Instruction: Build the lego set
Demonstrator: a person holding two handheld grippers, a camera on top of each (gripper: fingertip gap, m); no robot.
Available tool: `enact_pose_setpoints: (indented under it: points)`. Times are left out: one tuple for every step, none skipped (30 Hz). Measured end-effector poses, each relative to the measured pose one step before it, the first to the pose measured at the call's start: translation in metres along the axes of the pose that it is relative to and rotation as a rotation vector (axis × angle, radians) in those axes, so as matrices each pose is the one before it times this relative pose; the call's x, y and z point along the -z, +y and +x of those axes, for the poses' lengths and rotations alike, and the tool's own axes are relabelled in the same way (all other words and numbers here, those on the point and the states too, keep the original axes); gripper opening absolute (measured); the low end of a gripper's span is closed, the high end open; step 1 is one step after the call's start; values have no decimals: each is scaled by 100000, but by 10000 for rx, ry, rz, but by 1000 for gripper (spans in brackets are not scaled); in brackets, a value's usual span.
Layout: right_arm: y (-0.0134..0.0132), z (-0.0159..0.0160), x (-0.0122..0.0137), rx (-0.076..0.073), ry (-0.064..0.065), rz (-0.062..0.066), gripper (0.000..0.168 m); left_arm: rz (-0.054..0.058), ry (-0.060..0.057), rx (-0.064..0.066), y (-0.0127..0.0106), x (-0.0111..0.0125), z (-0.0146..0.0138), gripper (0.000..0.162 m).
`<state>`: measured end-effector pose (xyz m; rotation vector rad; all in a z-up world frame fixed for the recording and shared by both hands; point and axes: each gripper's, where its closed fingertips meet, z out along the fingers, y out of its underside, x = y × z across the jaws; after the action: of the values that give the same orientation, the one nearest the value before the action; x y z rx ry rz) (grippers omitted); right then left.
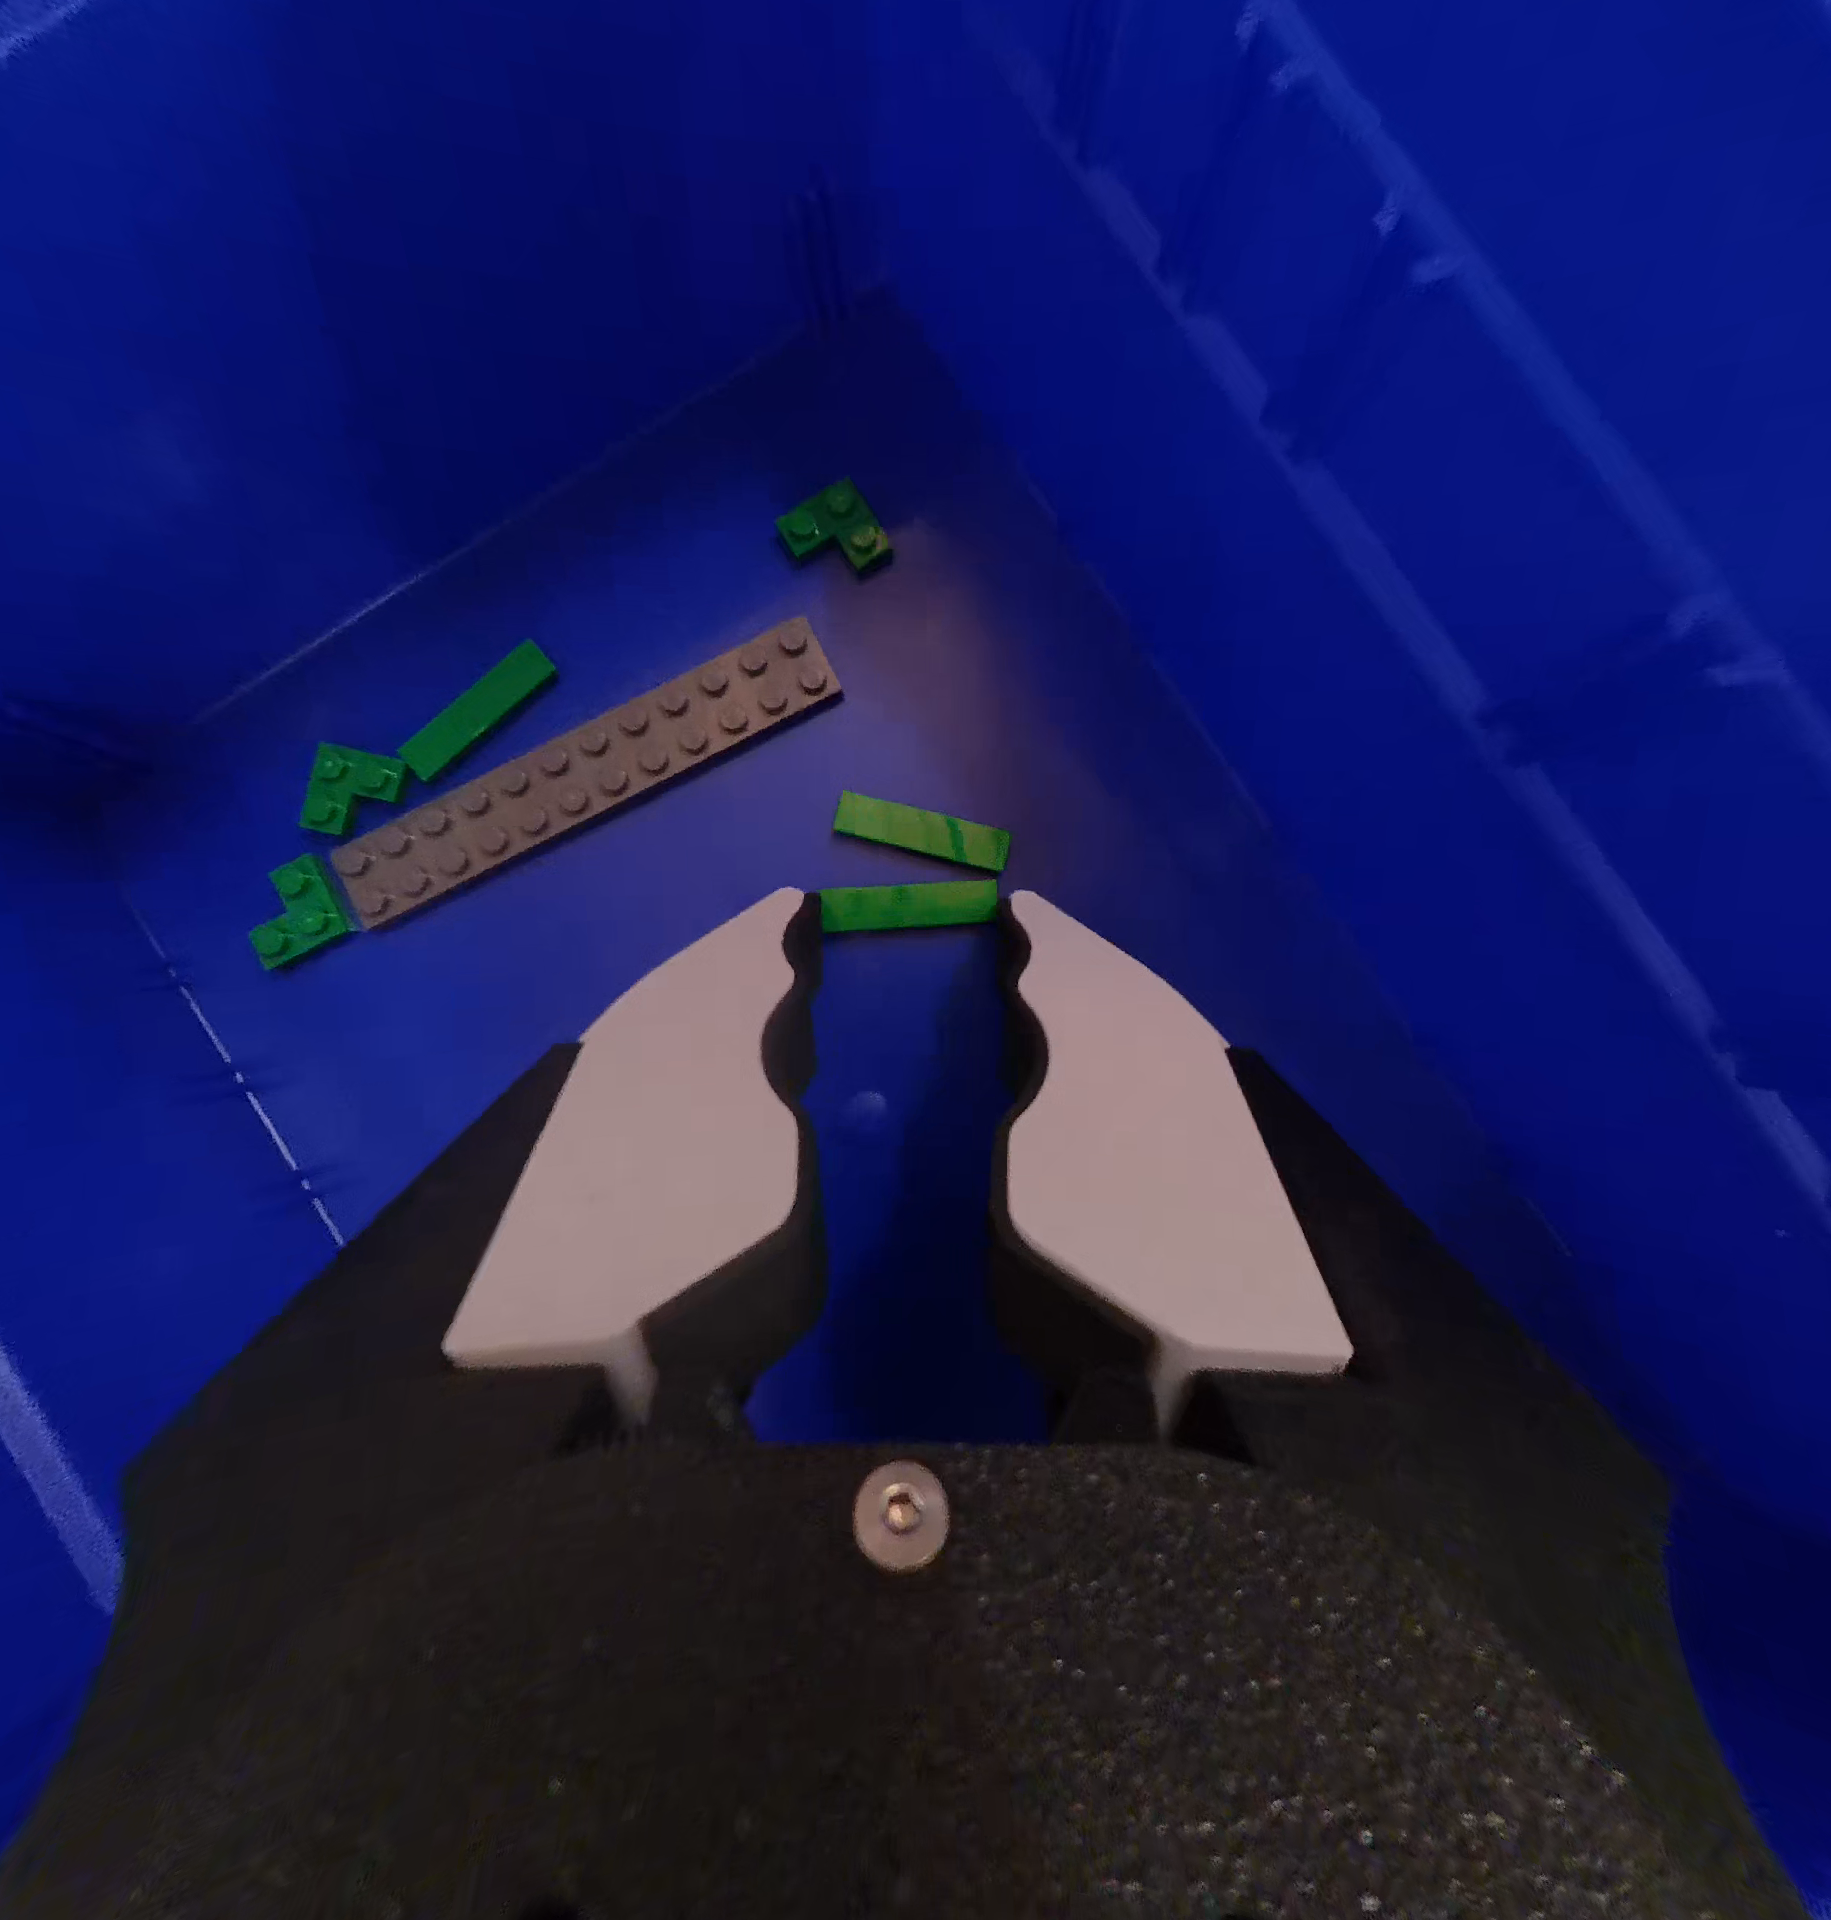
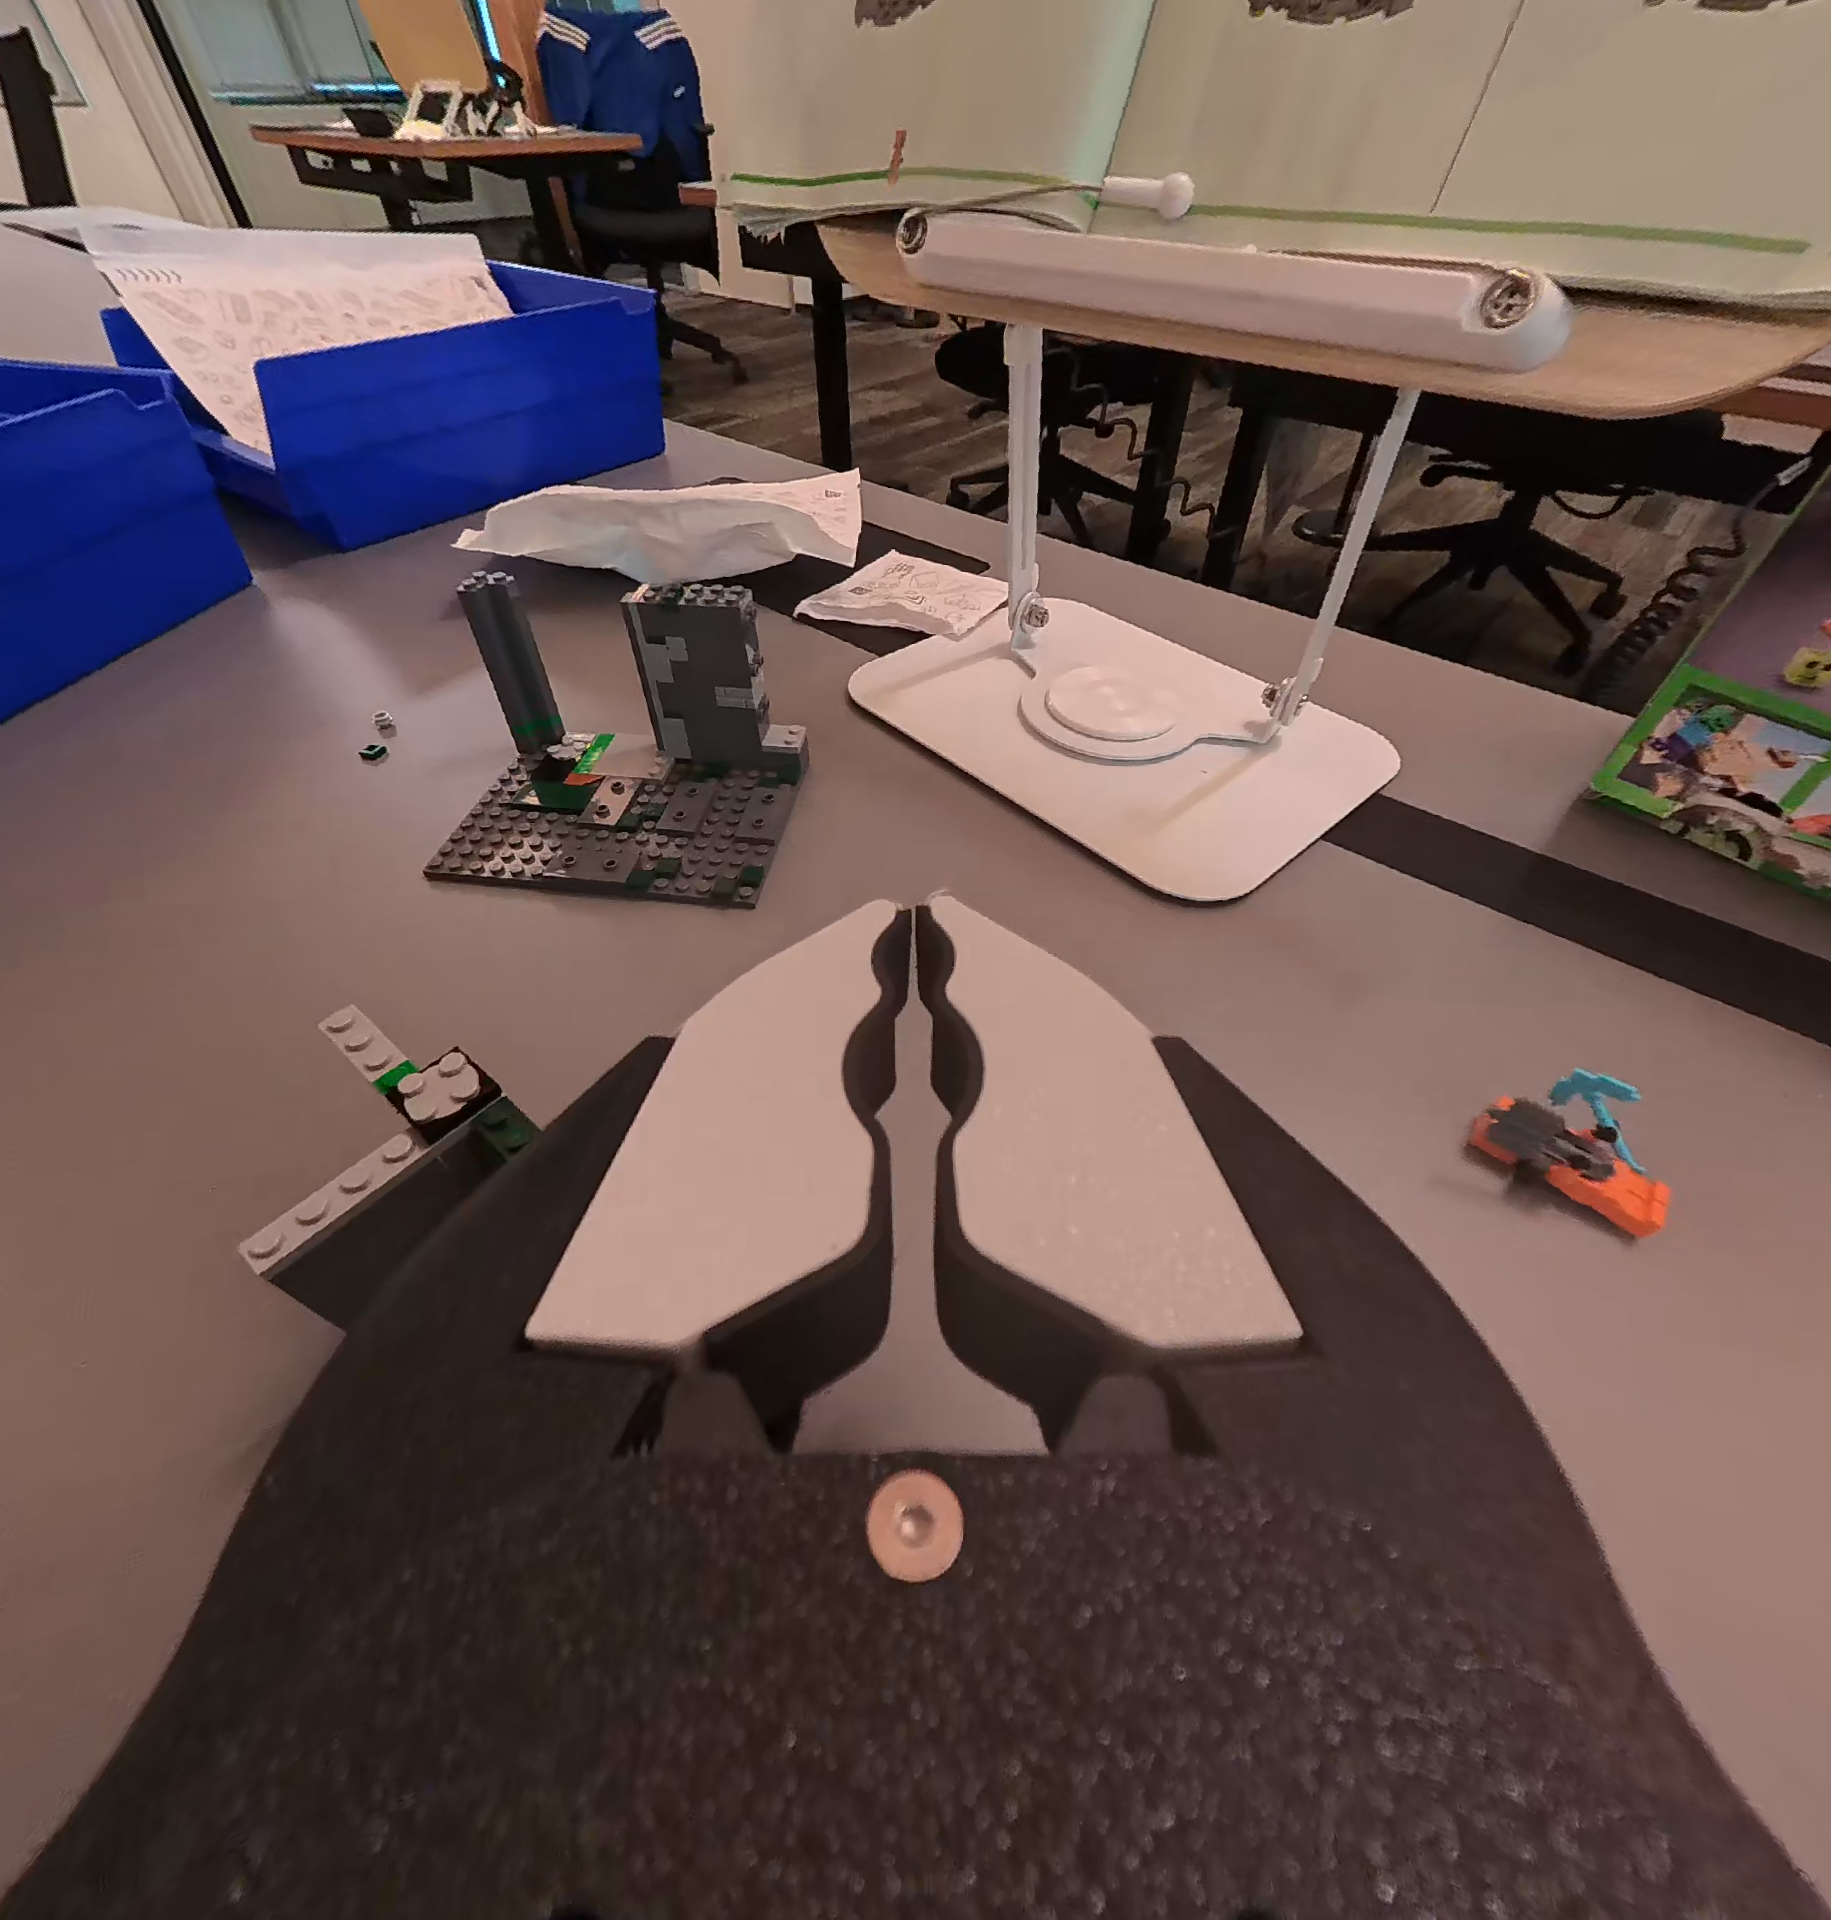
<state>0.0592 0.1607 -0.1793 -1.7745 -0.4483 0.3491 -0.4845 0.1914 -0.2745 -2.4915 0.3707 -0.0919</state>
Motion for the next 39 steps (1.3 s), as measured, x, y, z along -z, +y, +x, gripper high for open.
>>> enact_pose_setpoints:
  points:
    - [-94,-46,38,46,6,19,0,33,-51,-214,60,235,141,32]
    - [-147,-27,63,47,13,34,0,290,6,-144,-327,452,368,32]
    - [-185,0,70,51,24,41,0,320,77,-59,-478,758,529,32]
    - [-184,22,82,58,34,42,0,404,90,-166,-697,1217,459,32]
    - [-173,66,99,64,47,45,0,428,75,-284,-1028,1343,969,32]
    - [-164,60,85,60,47,43,0,447,169,-422,-1323,1515,1356,32]
    - [-129,58,51,35,27,33,0,519,296,-521,-1714,1466,1872,32]
    - [-87,43,12,-3,6,26,0,450,360,-547,-1864,1264,2077,31]
    - [-39,5,-3,-31,-21,17,0,370,480,-626,-1857,862,2425,32]
    - [11,-29,-21,-34,-38,-4,0,282,499,-634,-1763,428,2392,31]
    - [26,-30,-24,-14,-26,-9,0,195,528,-602,-1586,-9,2363,31]
    - [-7,-33,38,23,-14,4,0,169,603,-557,-1442,-442,2299,31]
    - [-48,-69,61,48,-14,7,0,119,610,-473,-1257,-778,2158,31]
    - [-106,-60,82,54,-25,8,0,36,630,-425,-994,-1112,1959,31]
    - [-186,-64,133,57,-38,25,0,14,648,-392,-866,-1294,1803,32]
    - [-254,-76,160,71,-49,53,0,-2,603,-373,-805,-1509,1561,32]
    - [-331,-83,216,92,-64,67,0,-69,531,-353,-555,-1603,1206,31]
    - [-275,-76,213,101,-72,51,0,-115,524,-350,-400,-1659,985,31]
    - [-204,-95,230,92,-76,27,1,-94,447,-382,-379,-1605,650,31]
    - [-108,-91,188,70,-87,0,1,-211,407,-320,-147,-1619,408,31]
    - [-8,-85,177,34,-78,-16,1,-272,366,-313,-33,-1551,184,31]
    - [75,-68,218,4,-58,-27,1,-243,347,-307,-28,-1364,-10,31]
    - [121,7,184,-9,-40,-33,1,-268,338,-200,35,-1358,-102,31]
    - [192,42,151,-14,-34,-53,1,-268,357,-153,90,-1226,-163,31]
    - [230,48,141,-12,-20,-70,1,-201,361,-180,62,-1165,-151,31]
    - [266,72,122,1,-16,-77,1,-220,261,-156,203,-1013,-321,32]
    - [247,71,112,17,3,-64,1,-261,270,-140,282,-962,-265,32]
    - [214,131,105,18,21,-51,1,-241,235,-126,318,-847,-264,32]
    - [209,128,76,2,4,-51,1,-196,236,-105,272,-733,-186,31]
    - [160,78,48,-16,-22,-41,1,-159,221,-94,288,-528,-90,31]
    - [117,70,40,-30,-22,-22,1,-143,173,-53,248,-505,-105,31]
    - [103,86,33,-36,-11,-20,1,-61,133,-46,140,-403,-71,31]
    - [92,39,7,-28,-25,-28,1,-30,103,-44,85,-313,-26,31]
    - [96,22,-17,-16,-29,-30,1,-36,51,-40,90,-262,-41,31]
    - [112,11,-67,-7,-17,-30,1,-39,27,-39,118,-176,-30,31]
    - [111,-25,-72,-1,-29,-41,1,-31,33,-14,117,-130,-19,32]
    - [129,-38,-88,-4,-39,-53,1,23,29,27,40,-92,-9,32]
    - [126,-72,-106,1,-38,-48,1,62,23,50,3,-54,-23,32]
    - [121,-63,-110,10,-36,-45,1,49,17,26,22,3,-22,32]
